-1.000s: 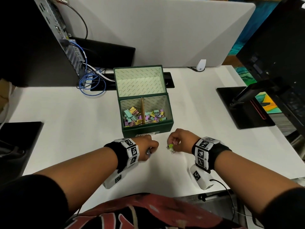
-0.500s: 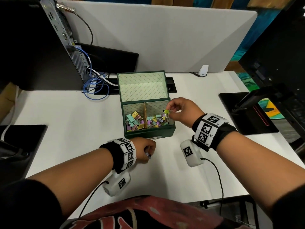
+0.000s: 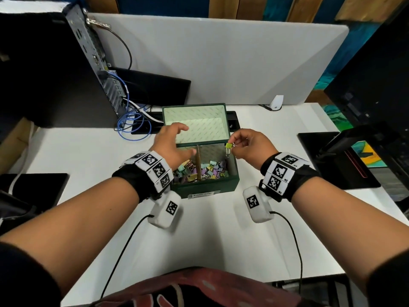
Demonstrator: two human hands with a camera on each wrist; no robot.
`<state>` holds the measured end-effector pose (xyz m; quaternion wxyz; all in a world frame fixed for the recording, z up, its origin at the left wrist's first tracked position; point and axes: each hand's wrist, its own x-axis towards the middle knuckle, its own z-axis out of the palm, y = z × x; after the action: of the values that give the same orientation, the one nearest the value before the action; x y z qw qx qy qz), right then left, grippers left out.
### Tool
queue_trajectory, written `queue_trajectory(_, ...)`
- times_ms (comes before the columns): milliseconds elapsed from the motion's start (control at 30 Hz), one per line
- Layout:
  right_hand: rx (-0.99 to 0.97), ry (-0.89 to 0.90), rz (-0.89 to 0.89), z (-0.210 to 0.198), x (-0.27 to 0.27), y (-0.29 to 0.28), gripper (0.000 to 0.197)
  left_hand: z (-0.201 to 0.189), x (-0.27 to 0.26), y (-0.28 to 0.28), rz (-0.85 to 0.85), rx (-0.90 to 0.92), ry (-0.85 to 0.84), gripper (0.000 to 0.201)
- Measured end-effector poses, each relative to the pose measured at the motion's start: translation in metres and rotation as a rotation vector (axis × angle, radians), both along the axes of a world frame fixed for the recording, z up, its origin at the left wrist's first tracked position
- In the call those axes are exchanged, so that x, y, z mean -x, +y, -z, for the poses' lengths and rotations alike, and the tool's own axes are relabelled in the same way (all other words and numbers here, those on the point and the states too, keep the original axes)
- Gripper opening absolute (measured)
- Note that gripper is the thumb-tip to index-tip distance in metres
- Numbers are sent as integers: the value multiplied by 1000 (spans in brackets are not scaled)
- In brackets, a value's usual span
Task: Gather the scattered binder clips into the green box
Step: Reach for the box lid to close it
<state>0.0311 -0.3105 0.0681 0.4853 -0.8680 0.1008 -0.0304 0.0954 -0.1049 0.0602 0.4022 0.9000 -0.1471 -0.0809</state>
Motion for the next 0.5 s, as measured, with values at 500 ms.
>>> queue_trajectory(500, 143, 57, 17, 8, -23, 6, 15, 39, 5, 32, -106, 148, 484, 89)
